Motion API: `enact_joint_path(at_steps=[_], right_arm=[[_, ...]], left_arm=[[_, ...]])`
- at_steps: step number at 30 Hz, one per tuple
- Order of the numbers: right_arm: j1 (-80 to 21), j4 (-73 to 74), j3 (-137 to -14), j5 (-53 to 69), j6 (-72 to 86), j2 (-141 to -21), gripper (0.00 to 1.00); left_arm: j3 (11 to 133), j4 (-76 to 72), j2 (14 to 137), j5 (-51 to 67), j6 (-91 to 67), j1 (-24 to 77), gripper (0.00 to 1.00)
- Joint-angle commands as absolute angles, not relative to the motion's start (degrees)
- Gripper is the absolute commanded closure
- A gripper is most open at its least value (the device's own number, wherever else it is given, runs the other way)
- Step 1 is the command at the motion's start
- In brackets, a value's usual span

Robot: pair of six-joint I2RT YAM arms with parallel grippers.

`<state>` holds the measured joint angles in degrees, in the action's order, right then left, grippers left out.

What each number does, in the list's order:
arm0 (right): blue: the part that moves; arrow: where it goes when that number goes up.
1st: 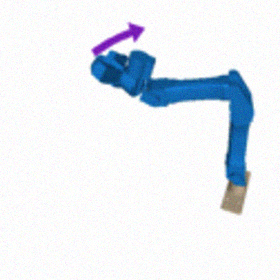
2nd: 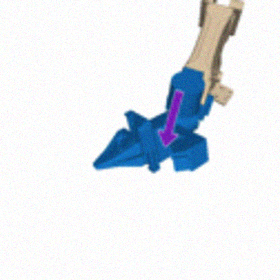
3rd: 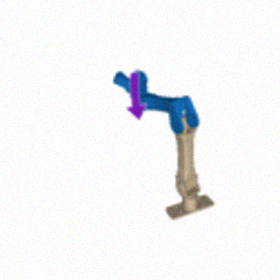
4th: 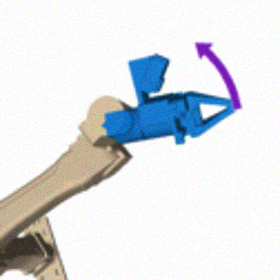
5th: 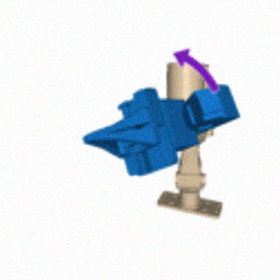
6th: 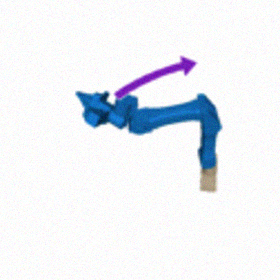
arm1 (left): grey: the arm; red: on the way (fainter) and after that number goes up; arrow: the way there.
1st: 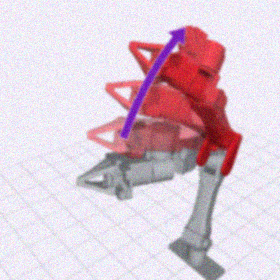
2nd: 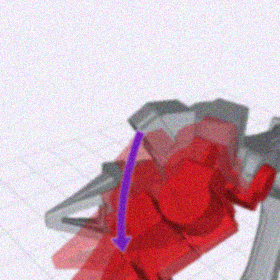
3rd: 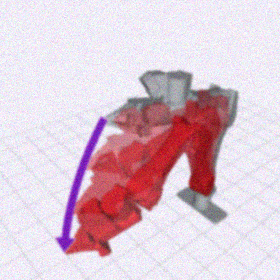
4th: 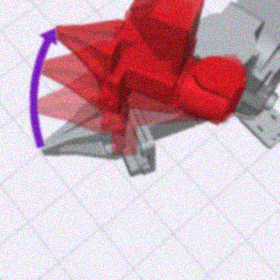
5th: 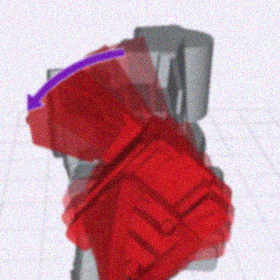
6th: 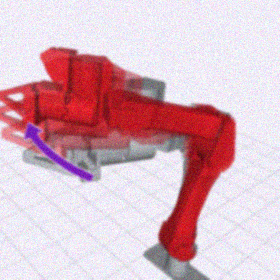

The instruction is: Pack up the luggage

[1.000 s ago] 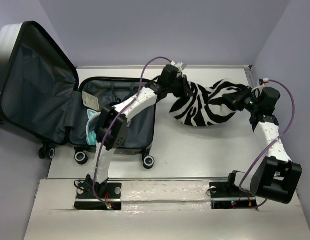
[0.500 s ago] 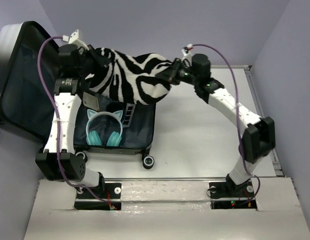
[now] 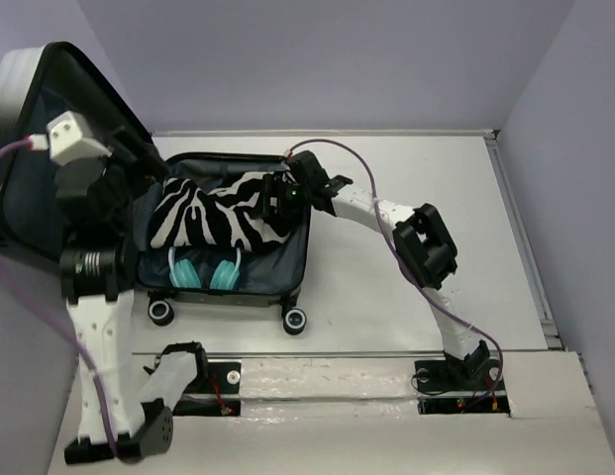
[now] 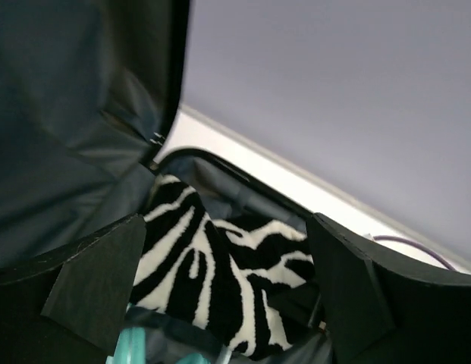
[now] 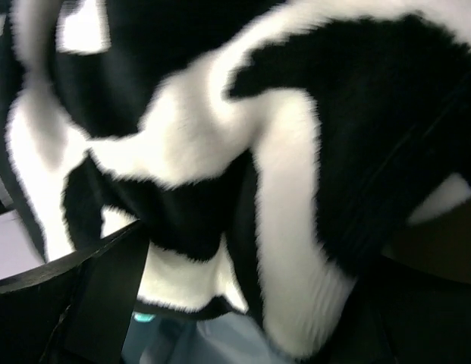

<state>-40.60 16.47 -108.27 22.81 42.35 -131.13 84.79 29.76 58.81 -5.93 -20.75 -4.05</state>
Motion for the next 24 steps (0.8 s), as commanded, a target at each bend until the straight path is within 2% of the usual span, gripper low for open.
enact_joint_path(at_steps=[1,2,4,6,8,12,15,19,22,24], right_arm=[[-39.99,23.63,-111.44,15.22,34.29,-122.7,0.13],[-40.6,24.69,-111.01,14.07,32.02,-121.22,0.13],[-40.61,26.37,-109.61,10.03,30.07,-119.1,0.12],[-41.13,25.58,-106.01,9.32,26.65,-113.58,0.07],[-41.65,25.58,-105.21,10.98,24.19,-111.21,0.06],[-41.66,25.93,-102.49,12.3,19.0,-105.84,0.0],[-41.66,25.84,-99.77,14.84,16.88,-103.72,0.0],[-41.66,24.18,-92.39,15.56,15.56,-99.77,0.0],[-41.66,21.45,-86.84,14.24,15.55,-98.35,0.0],[-41.66,21.36,-86.22,13.89,15.91,-98.35,0.0]], left_arm=[[80.08,35.93,43.79,-22.73,-18.02,-3.87,0.03],[76.94,36.64,38.55,-26.07,-18.02,-3.95,0.05],[74.54,43.04,33.43,-41.34,-23.88,-3.08,0.08],[66.84,46.74,30.6,-53.71,-29.59,-3.08,0.1],[63.12,46.5,29.8,-60.26,-30.93,-2.9,0.1],[61.18,40.89,28.92,-64.76,-31.04,-2.37,0.09],[57.93,33.42,33.38,-70.98,-25.86,-2.46,0.08],[55.37,28.73,41.37,-71.82,-24.86,-5.17,0.07],[56.6,24.87,46.29,-72.33,-21.97,-7.29,0.1],[58.62,24.52,49.47,-73.12,-21.45,-8.43,0.17]])
